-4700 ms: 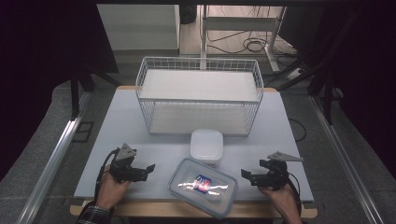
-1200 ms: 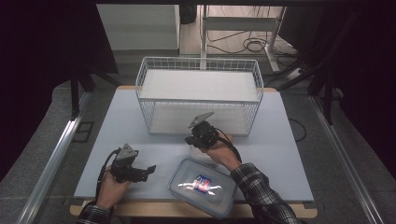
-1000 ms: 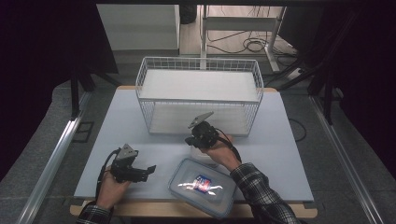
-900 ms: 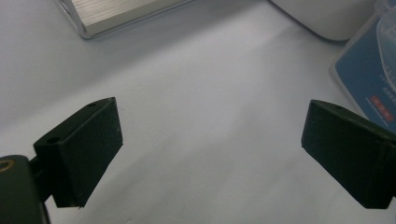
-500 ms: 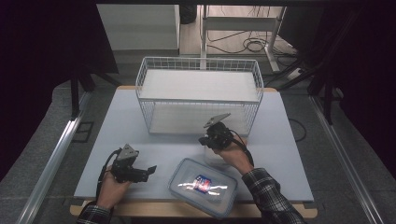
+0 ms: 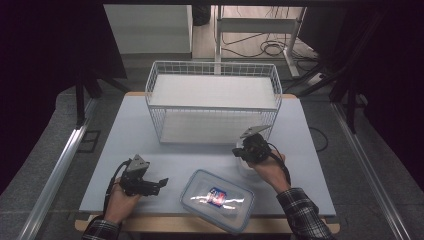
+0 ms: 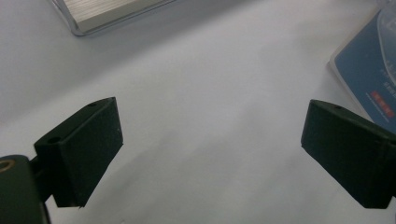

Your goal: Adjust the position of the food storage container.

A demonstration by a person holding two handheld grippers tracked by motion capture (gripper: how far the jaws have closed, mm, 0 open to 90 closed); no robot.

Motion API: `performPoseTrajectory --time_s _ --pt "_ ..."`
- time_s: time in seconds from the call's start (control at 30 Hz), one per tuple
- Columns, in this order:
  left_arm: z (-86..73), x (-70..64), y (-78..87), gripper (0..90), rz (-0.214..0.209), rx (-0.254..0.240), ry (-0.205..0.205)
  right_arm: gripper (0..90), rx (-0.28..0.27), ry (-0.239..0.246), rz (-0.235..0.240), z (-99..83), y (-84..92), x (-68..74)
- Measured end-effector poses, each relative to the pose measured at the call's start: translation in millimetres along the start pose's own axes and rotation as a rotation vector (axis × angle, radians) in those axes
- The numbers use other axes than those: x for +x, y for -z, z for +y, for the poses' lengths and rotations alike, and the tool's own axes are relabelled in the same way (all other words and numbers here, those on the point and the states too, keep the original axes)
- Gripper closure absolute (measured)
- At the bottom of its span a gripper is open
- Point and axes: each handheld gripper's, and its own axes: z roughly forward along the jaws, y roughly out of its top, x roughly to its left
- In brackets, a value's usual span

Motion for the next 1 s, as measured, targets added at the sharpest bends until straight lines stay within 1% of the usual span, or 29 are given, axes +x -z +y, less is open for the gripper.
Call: performPoseTrajectory --time_s 0.13,0.2,0.43,0.47,0.57,0.6,0.63,0.67,0.73,0.77,0.8,0.87,0.9,1.0 --pt "0.1 -0.4 -0.8 5.4 -0.004 0.003 0.001 89.4 -0.006 -0.039 -0.018 -4.4 4.7 -8.2" --pt "0.3 -1.0 -1.0 5.4 -0.003 0.007 -0.004 89.4 -0.008 -0.043 -0.026 -3.1 3.3 -10.8" --pt "-0.1 -0.6 -0.9 5.4 -0.006 0.008 -0.003 89.4 0.003 -0.054 -0.058 1.6 -4.7 -17.5" --pt "-0.1 -0.6 -0.9 5.4 -0.006 0.009 -0.004 89.4 0.003 -0.059 -0.069 0.7 -4.3 -19.2" --pt "0.1 -1.2 -1.3 5.5 -0.008 0.012 -0.006 89.4 0.003 -0.068 -0.077 -0.8 -2.6 -21.2" --pt "0.1 -1.4 -1.5 5.5 -0.008 0.013 -0.007 89.4 0.003 -0.063 -0.097 -2.5 -0.8 -23.4" --pt "0.1 -1.7 -1.9 5.5 -0.009 0.014 -0.007 89.4 0.002 -0.077 -0.108 -5.3 2.4 -26.9" --pt "0.1 -1.7 -1.9 5.5 -0.009 0.014 -0.007 89.4 0.0 -0.09 -0.11 -7.3 4.4 -29.0" --pt "0.2 -2.0 -2.3 5.5 -0.01 0.017 -0.01 89.4 -0.003 -0.096 -0.116 -9.3 6.4 -31.0" --pt "0.3 -2.1 -2.6 5.5 -0.011 0.02 -0.013 89.4 -0.007 -0.114 -0.12 -13.8 10.6 -34.1" --pt "0.2 -2.2 -2.8 5.5 -0.011 0.022 -0.013 89.4 -0.007 -0.122 -0.119 -15.4 12.3 -34.9" --pt "0.1 -2.4 -3.0 5.5 -0.011 0.021 -0.013 89.4 -0.01 -0.119 -0.122 -18.1 14.9 -36.9" --pt "0.2 -2.5 -3.2 5.5 -0.011 0.023 -0.014 89.4 -0.009 -0.13 -0.128 -22.8 19.5 -39.1" --pt "0.4 -2.7 -3.2 5.6 -0.011 0.021 -0.014 89.4 -0.012 -0.143 -0.138 -28.7 25.3 -42.3"
